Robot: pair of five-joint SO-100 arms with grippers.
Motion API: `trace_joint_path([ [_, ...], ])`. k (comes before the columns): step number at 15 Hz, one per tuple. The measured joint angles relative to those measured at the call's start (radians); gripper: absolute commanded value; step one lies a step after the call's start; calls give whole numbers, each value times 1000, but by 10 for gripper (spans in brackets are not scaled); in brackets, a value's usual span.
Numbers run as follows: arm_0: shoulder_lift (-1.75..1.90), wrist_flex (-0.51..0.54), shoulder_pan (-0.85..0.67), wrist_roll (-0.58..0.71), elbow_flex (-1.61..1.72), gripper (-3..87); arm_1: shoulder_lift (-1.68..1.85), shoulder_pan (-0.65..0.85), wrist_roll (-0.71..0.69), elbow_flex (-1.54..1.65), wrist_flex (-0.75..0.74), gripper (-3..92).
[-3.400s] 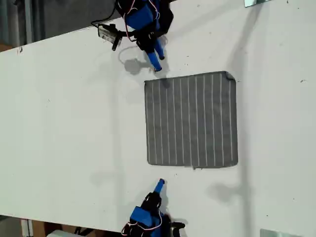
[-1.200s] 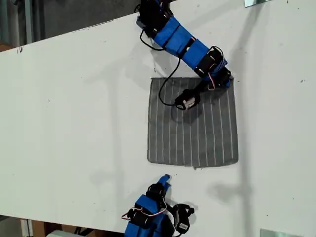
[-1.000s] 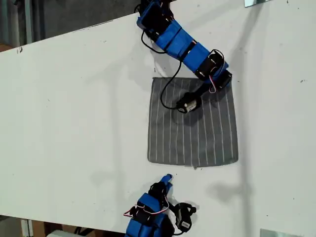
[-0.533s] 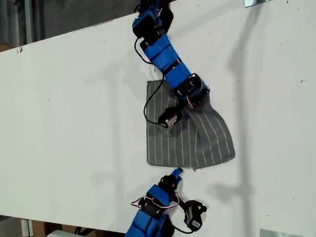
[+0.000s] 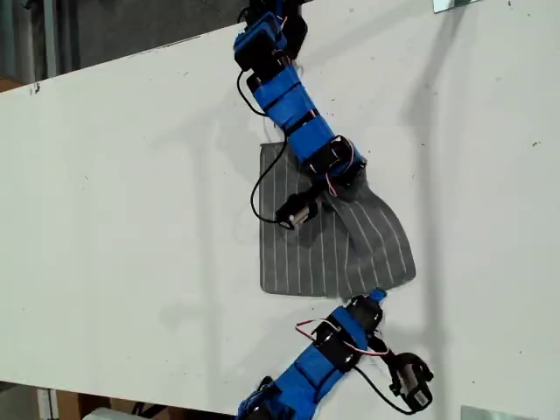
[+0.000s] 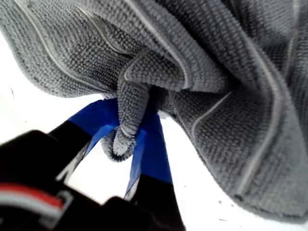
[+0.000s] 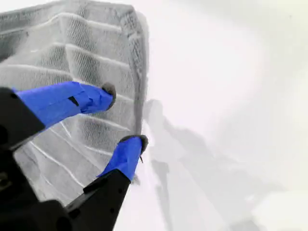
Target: Grasp corners of a square towel and fold twice.
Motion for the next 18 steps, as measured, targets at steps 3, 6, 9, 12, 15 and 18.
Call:
trace_joint_path([
  [3, -209, -20, -5, 49, -250, 204, -2, -14, 3, 0, 0, -2],
  [6, -259, -78, -5, 46, -272, 208, -2, -21, 15, 0, 2, -2],
  [9, -262, -84, -3, 2, -272, 207, -2, -25, 20, 0, 2, -2],
  [12, -262, -60, 23, -52, -293, 205, -2, -26, 20, 0, 2, -2],
  [15, -262, -11, 64, -117, -316, 207, -2, -26, 20, 0, -3, -2],
  [18, -290, -44, 77, -143, -318, 206, -3, -35, 20, 0, -26, -2],
])
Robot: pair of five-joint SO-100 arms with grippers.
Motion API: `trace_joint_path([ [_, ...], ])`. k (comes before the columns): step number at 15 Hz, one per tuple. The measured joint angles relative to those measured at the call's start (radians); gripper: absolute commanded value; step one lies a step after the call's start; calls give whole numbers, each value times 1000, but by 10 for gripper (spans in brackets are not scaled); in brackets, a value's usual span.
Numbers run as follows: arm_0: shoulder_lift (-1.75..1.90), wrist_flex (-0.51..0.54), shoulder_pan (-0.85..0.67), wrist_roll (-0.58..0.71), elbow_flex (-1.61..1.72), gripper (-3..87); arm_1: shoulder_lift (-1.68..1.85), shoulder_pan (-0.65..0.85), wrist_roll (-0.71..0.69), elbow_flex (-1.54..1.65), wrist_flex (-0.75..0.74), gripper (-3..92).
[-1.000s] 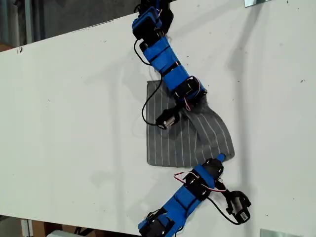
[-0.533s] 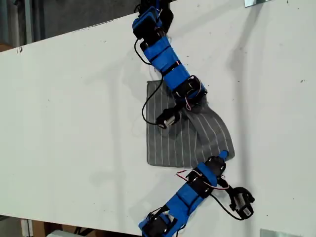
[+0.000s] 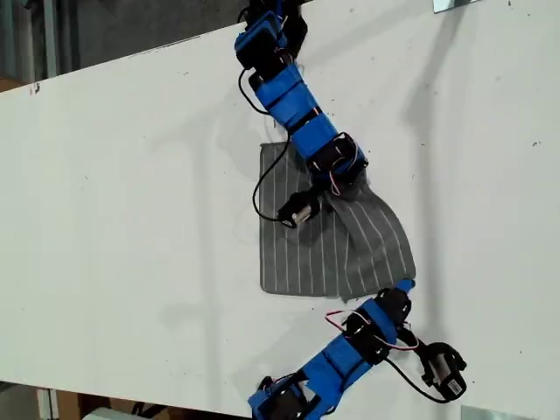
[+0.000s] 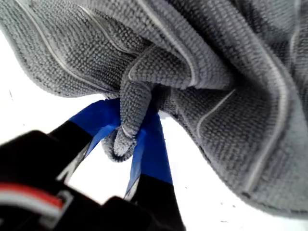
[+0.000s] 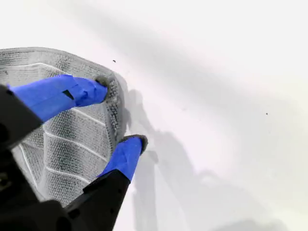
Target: Grasp corners of a square towel and fold twice.
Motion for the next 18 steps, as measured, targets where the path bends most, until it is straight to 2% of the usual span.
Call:
trace_joint_path([
  [6, -21, -41, -35, 20, -21, 200, -3, -8, 0, 0, -2, -2],
  [12, -29, -126, -66, 46, -32, 202, -6, -17, 2, -3, -2, -2],
  [14, -55, -126, -66, 14, -32, 203, -6, -21, 9, -3, -8, -2],
  [18, -58, -89, -66, -133, -17, 206, -6, -28, 20, -3, -8, -2],
])
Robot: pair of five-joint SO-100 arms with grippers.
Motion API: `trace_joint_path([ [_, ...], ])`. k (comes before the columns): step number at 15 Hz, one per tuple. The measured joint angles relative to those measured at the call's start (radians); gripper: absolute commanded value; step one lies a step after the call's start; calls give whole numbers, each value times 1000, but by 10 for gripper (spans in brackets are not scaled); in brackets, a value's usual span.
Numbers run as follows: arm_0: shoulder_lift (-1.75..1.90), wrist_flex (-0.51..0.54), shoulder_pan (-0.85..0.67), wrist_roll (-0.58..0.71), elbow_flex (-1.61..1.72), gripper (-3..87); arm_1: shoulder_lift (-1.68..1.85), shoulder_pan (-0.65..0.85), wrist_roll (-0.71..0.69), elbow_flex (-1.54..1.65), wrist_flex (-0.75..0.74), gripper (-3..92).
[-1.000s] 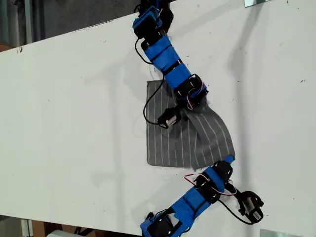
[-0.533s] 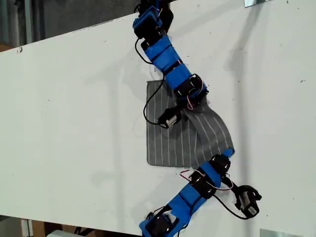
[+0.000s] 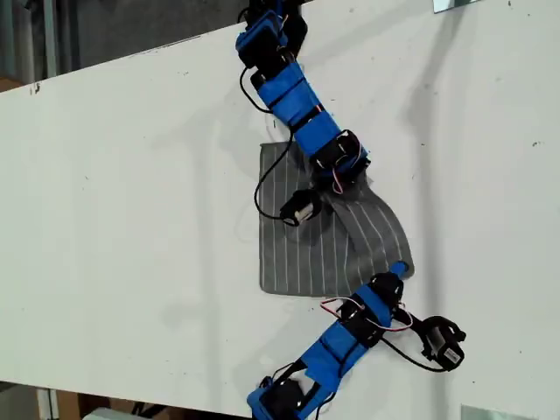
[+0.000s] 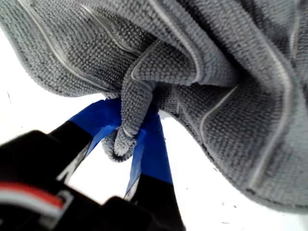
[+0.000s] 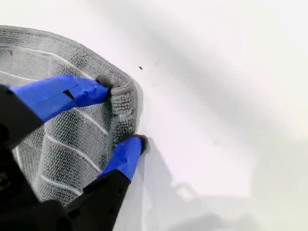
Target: Grasp corners of a square towel and fold twice.
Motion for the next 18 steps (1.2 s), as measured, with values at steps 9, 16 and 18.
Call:
trace_joint_path([
  [9, -20, -51, -6, -236, 5, -4, 6, -15, 11, 3, 0, -2],
  [16, 155, 485, -98, -20, -54, -4, 107, -52, 114, 17, 14, -2],
  [18, 239, 462, -117, 137, -55, -4, 175, -64, 152, 18, 81, -2],
])
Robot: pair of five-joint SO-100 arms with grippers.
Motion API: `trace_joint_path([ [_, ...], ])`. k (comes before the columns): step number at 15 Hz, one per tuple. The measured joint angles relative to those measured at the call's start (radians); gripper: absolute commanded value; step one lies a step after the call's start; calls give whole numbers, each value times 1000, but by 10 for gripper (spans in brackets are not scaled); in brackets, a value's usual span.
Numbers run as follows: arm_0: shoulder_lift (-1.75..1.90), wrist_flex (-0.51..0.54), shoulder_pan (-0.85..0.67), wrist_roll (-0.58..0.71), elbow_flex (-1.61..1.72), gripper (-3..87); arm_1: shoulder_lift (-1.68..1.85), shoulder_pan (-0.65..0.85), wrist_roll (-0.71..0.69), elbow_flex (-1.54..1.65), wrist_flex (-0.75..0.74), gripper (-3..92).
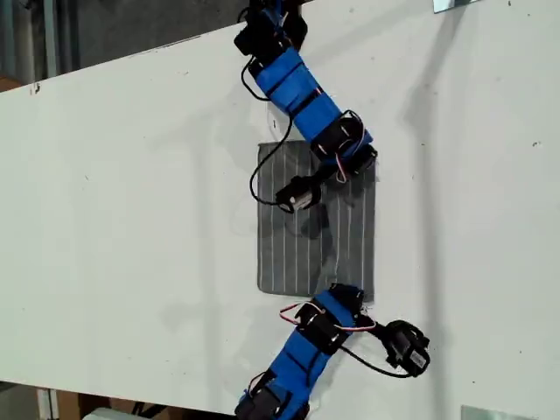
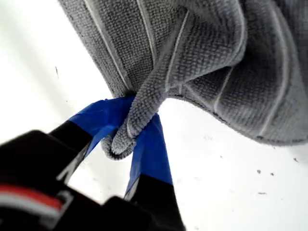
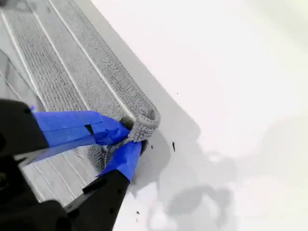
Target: Grasp corners of a square towel and fold twice.
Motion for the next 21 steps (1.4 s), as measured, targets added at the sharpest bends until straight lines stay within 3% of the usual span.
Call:
trace_joint_path([
  [2, 29, -141, -3, 169, 0, -4, 80, -25, 32, 11, 51, -2],
  [5, 178, -146, -9, 202, 100, -4, 178, -44, 146, 2, 179, -2],
  [6, 219, -207, -14, 229, 153, -4, 169, -38, 118, -20, 195, -2],
  [7, 212, -212, -17, 227, 137, -4, 172, -40, 129, -46, 250, -2],
  [9, 181, -236, -40, 258, 135, -4, 207, -32, 115, -6, 204, -2],
  [12, 239, -121, -72, 293, 74, -4, 279, -12, 92, 72, 163, -2],
  [14, 348, -106, -121, 311, 160, -4, 387, 48, 51, 137, 155, -2],
  [21, 885, -301, -491, 448, 853, -4, 756, 420, -198, 446, 92, -2],
])
